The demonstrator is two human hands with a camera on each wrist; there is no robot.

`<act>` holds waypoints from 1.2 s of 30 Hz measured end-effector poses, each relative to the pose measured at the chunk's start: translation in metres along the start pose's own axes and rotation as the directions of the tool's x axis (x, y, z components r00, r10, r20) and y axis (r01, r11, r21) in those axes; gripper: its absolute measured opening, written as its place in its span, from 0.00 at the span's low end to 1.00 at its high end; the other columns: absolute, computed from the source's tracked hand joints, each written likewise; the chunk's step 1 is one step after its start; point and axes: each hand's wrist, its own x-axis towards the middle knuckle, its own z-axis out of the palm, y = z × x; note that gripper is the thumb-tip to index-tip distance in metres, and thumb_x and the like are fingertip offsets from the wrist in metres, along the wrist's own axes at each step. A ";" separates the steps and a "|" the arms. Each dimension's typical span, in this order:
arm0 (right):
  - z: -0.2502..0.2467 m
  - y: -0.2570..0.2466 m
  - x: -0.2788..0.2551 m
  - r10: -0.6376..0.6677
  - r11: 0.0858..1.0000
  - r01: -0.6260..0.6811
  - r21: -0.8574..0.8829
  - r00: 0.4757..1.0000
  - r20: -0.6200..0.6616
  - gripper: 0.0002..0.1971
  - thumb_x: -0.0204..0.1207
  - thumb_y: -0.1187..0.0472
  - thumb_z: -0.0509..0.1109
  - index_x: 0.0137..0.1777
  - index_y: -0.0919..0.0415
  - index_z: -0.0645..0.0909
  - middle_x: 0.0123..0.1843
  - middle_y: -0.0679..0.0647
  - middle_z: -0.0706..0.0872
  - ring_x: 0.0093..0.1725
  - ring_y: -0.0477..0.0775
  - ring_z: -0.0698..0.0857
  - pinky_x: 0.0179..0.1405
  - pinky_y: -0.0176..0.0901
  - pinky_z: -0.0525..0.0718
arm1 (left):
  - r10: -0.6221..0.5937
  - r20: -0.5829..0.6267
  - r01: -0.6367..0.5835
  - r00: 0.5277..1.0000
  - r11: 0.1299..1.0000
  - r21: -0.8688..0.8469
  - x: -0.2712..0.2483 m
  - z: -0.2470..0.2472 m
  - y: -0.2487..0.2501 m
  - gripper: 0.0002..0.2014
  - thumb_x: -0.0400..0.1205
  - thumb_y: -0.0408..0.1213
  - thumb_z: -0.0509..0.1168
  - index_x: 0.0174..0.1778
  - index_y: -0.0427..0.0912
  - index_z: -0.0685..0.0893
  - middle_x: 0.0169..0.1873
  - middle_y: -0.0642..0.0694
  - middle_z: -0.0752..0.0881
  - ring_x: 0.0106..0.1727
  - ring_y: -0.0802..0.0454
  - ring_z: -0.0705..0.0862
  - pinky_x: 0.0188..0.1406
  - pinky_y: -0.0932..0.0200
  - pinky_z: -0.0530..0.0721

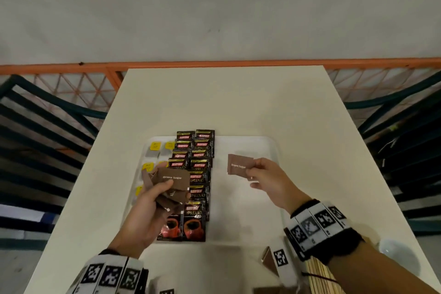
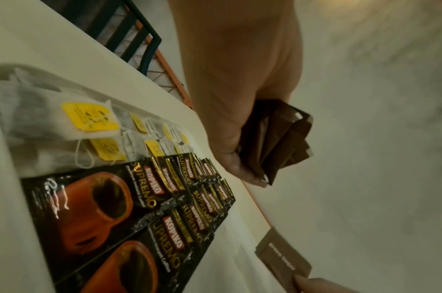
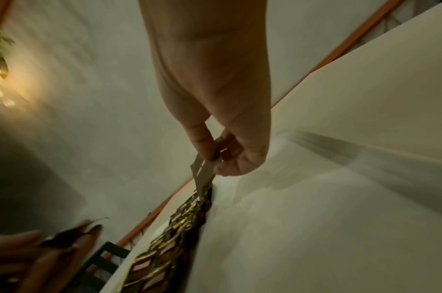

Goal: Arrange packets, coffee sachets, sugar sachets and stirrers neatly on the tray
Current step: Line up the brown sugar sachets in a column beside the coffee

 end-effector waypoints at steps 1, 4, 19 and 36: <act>0.000 0.000 0.010 -0.012 0.999 0.011 -0.054 1.000 -0.025 0.07 0.75 0.71 0.65 0.42 0.58 0.77 0.44 0.54 0.81 0.38 0.49 0.79 0.35 0.36 0.78 | 0.007 -0.008 -0.007 1.000 1.000 -0.004 0.000 -0.002 0.000 0.18 0.81 0.27 0.56 0.58 0.54 0.80 0.45 0.44 0.91 0.37 0.42 0.89 0.36 0.49 0.87; 0.006 -0.005 0.039 -0.058 0.988 0.047 -0.146 0.996 -0.065 0.05 0.74 0.72 0.67 0.44 0.61 0.79 0.40 0.53 0.80 0.34 0.48 0.76 0.32 0.36 0.74 | 0.010 -0.025 -0.011 1.000 1.000 -0.018 -0.002 -0.012 -0.004 0.18 0.81 0.26 0.55 0.58 0.53 0.80 0.44 0.45 0.91 0.36 0.43 0.90 0.29 0.52 0.87; 0.039 -0.022 0.121 -0.261 0.848 0.119 -0.517 0.942 -0.211 0.04 0.72 0.68 0.68 0.42 0.60 0.76 0.41 0.53 0.82 0.43 0.53 0.80 0.34 0.34 0.77 | -0.026 -0.029 0.026 0.999 1.000 0.013 0.035 -0.019 -0.007 0.19 0.80 0.24 0.57 0.58 0.52 0.80 0.43 0.43 0.91 0.35 0.41 0.90 0.34 0.50 0.88; 0.042 -0.015 0.119 -0.290 0.850 0.087 -0.520 0.901 -0.323 0.11 0.74 0.63 0.69 0.52 0.67 0.75 0.44 0.58 0.82 0.46 0.58 0.82 0.37 0.39 0.74 | -0.089 0.103 0.103 0.991 0.986 -0.133 0.038 -0.006 -0.004 0.27 0.71 0.28 0.63 0.66 0.52 0.79 0.56 0.38 0.87 0.50 0.39 0.88 0.43 0.43 0.89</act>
